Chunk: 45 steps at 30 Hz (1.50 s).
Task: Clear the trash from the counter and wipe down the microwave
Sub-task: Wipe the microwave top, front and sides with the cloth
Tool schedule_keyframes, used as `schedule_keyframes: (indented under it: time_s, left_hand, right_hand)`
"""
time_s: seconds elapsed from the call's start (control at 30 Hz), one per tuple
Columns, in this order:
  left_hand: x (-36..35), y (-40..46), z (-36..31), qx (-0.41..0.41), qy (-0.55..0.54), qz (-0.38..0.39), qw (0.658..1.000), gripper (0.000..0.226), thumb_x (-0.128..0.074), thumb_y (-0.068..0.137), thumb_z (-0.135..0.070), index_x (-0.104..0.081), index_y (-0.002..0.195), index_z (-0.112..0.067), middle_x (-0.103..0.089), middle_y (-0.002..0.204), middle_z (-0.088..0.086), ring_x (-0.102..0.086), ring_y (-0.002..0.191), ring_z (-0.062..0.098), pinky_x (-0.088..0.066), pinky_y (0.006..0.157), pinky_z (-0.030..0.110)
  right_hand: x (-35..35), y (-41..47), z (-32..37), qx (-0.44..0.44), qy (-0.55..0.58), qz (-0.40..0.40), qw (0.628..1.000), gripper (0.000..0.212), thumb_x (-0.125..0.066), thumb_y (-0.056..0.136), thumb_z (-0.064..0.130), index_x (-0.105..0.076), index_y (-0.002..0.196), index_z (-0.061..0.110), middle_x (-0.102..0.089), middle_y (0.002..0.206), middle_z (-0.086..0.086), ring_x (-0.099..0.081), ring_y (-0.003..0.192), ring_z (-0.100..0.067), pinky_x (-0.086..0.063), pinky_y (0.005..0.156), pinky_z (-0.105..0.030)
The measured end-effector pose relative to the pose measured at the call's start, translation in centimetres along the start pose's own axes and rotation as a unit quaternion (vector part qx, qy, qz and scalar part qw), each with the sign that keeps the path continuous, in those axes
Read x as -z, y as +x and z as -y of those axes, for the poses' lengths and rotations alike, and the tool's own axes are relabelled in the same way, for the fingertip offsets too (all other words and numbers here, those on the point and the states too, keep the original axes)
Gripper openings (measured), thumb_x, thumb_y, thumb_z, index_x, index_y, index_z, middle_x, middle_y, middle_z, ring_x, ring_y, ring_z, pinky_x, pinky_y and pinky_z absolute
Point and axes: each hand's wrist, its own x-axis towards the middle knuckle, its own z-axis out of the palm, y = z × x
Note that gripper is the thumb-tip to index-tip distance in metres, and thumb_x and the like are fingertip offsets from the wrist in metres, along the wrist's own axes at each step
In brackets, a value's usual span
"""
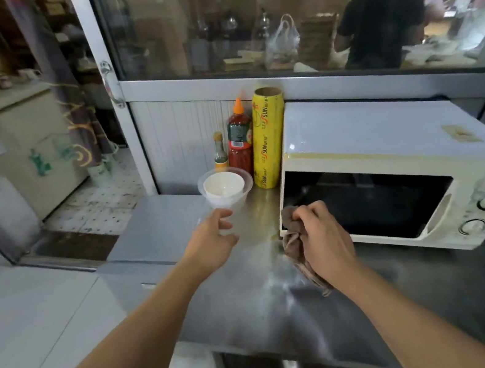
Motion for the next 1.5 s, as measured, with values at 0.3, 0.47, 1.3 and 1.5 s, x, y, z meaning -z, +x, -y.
schedule_keyframes:
  time_s: [0.3,0.47,1.3,1.5]
  left_hand:
    - [5.3,-5.6,3.2,0.07,-0.023,-0.041,0.996,0.039,-0.056,0.091,-0.012,-0.048,0.128,-0.021,-0.059,0.116,0.003,-0.059,0.097,0.021,-0.046,0.071,0.028]
    - [8.2,-7.2,5.9,0.108,-0.045,-0.057,0.991,0.035,-0.055,0.091,-0.012,-0.049,0.125,-0.019,-0.061,0.112,0.003,-0.061,0.099,0.026,-0.047,0.069,0.028]
    - [21.3,-7.2,12.5,0.107,-0.082,-0.008,0.991,0.036,-0.053,0.087,-0.008,-0.05,0.121,-0.021,-0.064,0.108,0.009,-0.064,0.098,0.028,-0.051,0.073,0.032]
    - [19.6,-2.3,9.2,0.08,-0.079,-0.001,0.994,0.038,-0.05,0.088,-0.007,-0.05,0.124,-0.021,-0.063,0.109,0.015,-0.061,0.089,0.026,-0.046,0.058,0.025]
  right_hand:
    - [-0.3,-1.4,4.7,0.049,0.014,0.01,0.999,0.025,-0.048,0.091,0.013,-0.05,0.115,0.017,-0.042,0.118,-0.005,-0.052,0.099,-0.027,-0.035,0.067,-0.029]
    - [-1.5,-1.3,7.1,0.064,0.048,0.028,0.996,0.025,-0.048,0.09,0.009,-0.051,0.114,0.016,-0.043,0.116,-0.006,-0.053,0.098,-0.029,-0.038,0.072,-0.03]
    - [-4.2,1.5,23.1,0.063,0.009,-0.004,0.998,0.023,-0.051,0.092,0.011,-0.05,0.115,0.014,-0.042,0.122,-0.008,-0.055,0.101,-0.028,-0.044,0.082,-0.033]
    - [-3.0,5.3,20.3,0.044,0.021,-0.023,0.999,0.024,-0.053,0.091,0.01,-0.051,0.115,0.012,-0.043,0.124,-0.01,-0.054,0.105,-0.03,-0.046,0.083,-0.037]
